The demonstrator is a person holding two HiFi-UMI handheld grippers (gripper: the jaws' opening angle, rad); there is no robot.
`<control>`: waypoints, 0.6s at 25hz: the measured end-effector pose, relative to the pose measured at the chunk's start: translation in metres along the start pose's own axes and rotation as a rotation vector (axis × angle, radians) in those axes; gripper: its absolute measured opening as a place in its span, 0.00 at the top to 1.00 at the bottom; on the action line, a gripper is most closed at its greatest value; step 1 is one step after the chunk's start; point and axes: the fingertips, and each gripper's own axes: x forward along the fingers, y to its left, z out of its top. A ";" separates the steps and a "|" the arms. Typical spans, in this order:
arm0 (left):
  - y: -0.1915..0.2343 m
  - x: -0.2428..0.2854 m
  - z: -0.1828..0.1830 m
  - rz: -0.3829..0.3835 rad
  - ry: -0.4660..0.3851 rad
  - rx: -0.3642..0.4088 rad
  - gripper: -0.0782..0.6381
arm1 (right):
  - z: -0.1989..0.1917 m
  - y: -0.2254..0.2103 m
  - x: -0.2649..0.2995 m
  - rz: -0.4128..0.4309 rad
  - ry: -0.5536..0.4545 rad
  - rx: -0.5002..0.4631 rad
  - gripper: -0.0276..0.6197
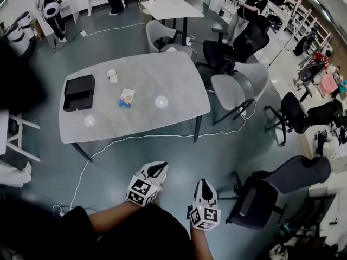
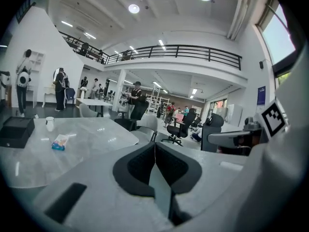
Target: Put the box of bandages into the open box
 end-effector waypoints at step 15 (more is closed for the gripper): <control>0.073 0.116 0.045 -0.122 0.056 0.017 0.87 | 0.077 -0.001 0.153 0.064 0.057 -0.101 0.94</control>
